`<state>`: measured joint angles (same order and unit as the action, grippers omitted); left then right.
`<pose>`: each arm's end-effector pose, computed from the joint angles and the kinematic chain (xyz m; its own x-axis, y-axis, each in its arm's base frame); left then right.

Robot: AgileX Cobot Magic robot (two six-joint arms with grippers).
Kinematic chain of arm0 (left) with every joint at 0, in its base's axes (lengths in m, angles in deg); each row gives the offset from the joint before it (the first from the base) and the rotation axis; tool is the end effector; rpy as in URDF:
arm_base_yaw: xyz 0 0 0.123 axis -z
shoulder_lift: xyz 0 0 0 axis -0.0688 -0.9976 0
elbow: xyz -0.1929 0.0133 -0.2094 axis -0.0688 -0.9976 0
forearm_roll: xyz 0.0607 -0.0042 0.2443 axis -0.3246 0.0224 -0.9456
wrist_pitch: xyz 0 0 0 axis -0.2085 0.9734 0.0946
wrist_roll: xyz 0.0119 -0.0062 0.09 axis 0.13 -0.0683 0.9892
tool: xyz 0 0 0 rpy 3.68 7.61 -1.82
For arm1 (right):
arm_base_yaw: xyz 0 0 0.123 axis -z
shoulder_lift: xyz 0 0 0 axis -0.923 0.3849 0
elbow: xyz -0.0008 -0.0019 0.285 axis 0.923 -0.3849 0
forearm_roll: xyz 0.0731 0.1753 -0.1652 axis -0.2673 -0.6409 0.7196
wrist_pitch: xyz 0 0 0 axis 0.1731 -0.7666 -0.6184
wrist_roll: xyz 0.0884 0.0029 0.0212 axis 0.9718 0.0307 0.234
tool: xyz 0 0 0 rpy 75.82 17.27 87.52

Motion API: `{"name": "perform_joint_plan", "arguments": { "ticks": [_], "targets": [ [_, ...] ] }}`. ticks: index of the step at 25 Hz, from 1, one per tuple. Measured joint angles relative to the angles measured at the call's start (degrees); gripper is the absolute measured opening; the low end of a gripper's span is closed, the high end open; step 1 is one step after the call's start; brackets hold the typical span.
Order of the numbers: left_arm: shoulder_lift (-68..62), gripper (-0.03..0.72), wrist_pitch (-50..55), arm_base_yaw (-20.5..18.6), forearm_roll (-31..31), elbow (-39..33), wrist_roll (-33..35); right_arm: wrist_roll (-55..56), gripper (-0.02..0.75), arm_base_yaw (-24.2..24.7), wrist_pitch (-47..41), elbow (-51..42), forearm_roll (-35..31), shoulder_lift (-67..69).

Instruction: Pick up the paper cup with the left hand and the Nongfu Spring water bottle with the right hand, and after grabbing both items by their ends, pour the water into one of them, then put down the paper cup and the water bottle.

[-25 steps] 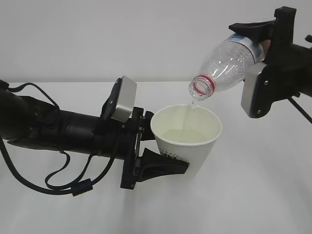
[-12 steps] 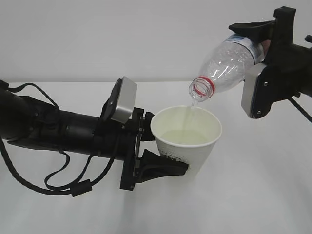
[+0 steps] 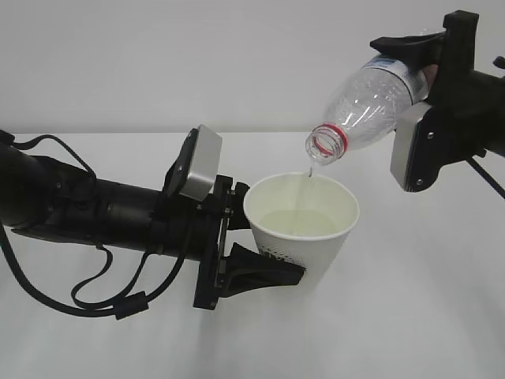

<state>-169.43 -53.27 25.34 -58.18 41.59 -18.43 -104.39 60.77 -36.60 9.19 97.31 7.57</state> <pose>0.2629 -0.2388 0.1458 0.0128 0.2256 -0.9741 0.9983 -0.0580 -0.0003 0.3064 0.0732 0.2418 0.5165 -0.8509 0.0954 0.0104 -0.1051 -0.9944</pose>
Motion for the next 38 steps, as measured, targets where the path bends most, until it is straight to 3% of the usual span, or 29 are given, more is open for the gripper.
{"name": "perform_joint_plan", "arguments": {
  "ticks": [38],
  "targets": [
    [0.00,0.517,0.09,0.00,0.00,0.00,0.00,-1.30,0.503,0.00,0.22,0.13,-0.83,0.00]
  ]
}}
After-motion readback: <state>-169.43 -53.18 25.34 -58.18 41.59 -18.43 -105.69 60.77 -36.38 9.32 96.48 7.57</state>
